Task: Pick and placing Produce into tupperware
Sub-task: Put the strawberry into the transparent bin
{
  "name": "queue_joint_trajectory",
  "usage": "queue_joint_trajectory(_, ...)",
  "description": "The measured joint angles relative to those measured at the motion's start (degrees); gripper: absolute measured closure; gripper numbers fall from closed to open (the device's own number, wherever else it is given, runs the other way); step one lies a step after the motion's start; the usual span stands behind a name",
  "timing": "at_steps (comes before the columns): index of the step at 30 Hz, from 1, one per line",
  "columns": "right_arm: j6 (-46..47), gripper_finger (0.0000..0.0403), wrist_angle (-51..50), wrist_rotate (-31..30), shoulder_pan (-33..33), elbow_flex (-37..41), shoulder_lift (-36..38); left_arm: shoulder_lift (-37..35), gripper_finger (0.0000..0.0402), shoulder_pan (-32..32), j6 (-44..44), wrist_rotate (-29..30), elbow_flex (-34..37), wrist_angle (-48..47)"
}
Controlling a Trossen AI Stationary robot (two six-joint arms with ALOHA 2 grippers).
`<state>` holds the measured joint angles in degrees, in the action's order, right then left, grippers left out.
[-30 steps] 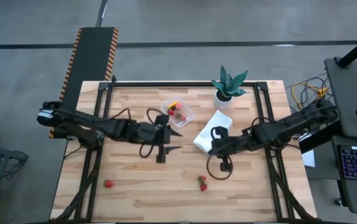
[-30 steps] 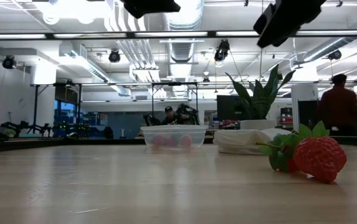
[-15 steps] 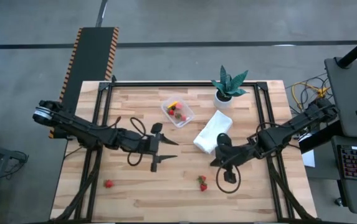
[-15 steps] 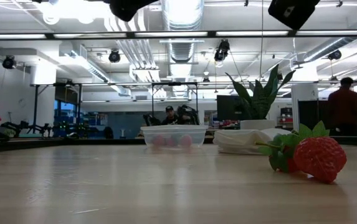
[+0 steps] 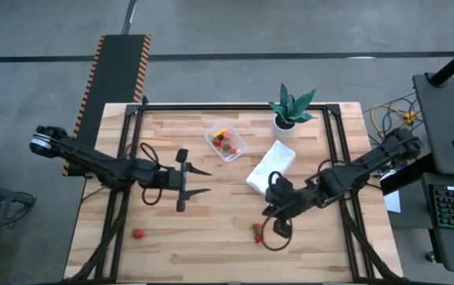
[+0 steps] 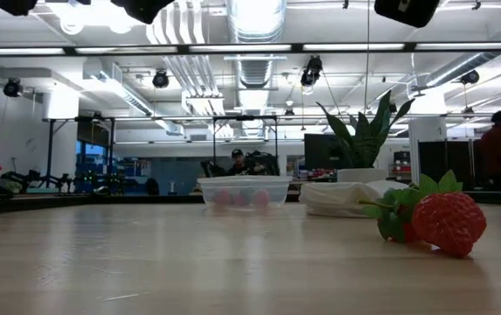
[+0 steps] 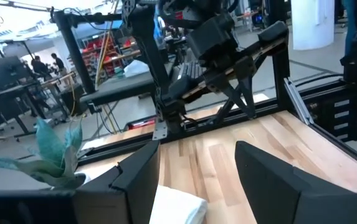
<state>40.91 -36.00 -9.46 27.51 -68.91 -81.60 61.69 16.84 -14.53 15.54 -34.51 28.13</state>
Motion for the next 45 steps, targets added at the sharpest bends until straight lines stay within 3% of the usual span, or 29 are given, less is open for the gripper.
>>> queue_joint_trajectory(9,18.9,0.0394,-13.2,7.8,-0.2,-11.5,-9.6,-5.3,0.0208,0.0,-0.9,0.4,4.4,-0.6)
queue_joint_trajectory(22,47.1,0.0394,-18.7,16.5,2.0,-19.3,-20.1,-4.4,0.0208,-0.4,-7.0,0.4,10.0,1.9)
queue_joint_trajectory(27,49.9,0.0394,-26.6,14.7,2.7,-23.0,-24.5,-3.2,0.0208,-1.6,-9.8,0.4,11.1,4.8)
queue_joint_trajectory(36,49.3,0.0388,-26.8,15.7,2.9,-29.3,-31.1,-3.6,0.0207,-2.4,-10.4,0.4,11.1,4.8)
queue_joint_trajectory(40,49.7,0.0357,-26.7,16.2,3.3,-32.2,-34.1,-3.6,0.0207,-2.4,-10.4,0.4,11.1,4.9)
queue_joint_trajectory(45,50.6,0.0283,-26.5,17.4,3.9,-34.6,-37.6,-3.6,0.0207,-2.4,-10.4,0.4,11.1,4.9)
